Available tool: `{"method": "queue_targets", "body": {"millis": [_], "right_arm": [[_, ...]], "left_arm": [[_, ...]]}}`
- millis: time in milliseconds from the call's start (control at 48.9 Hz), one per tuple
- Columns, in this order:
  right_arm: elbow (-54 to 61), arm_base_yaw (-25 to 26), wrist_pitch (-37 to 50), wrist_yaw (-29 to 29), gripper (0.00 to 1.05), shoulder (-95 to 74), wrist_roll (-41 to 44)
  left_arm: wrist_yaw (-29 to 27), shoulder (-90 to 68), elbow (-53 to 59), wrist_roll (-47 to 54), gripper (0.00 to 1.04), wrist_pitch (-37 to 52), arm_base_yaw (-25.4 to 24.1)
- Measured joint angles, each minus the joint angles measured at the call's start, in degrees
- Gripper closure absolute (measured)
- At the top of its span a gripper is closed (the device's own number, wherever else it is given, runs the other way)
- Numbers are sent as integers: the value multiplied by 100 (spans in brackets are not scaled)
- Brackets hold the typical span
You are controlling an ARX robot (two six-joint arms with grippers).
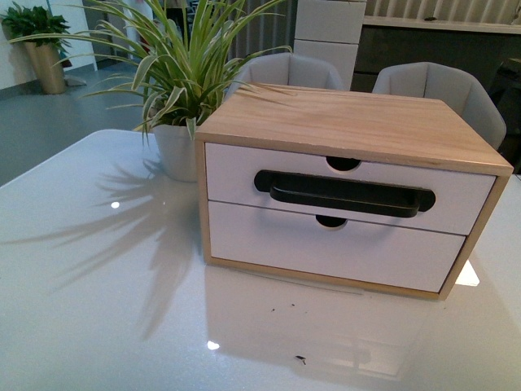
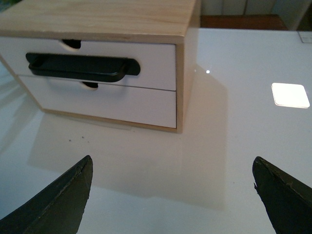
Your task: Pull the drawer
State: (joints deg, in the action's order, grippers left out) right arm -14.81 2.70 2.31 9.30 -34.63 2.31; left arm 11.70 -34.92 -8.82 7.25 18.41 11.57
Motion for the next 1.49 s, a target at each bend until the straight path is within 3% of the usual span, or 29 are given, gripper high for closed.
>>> {"method": "queue_targets", "body": {"millis": [61,266,655,1126,1494], "right_arm": [[-341,42,31,197,9,-706,483],[-1473,70,-361,636,9,-2332,2028],[-3161,-299,-1331,1200,9,-4089,4004],[-3989,-927,-1471,1303,9,-5237,4682],[-4492,-1163,-1429,1392,9,-5866,4815]], "left_arm": [[326,-986,-413,393,7,411,195],[1091,-3381,-1797,1733,7,350,887],[1491,-5825,-4398,3910,7,-1495,1847],[909,-7322,-6203,4854,7,-2229,1919],[734,-8017,-6817,4999,7,-2293,1794]]}}
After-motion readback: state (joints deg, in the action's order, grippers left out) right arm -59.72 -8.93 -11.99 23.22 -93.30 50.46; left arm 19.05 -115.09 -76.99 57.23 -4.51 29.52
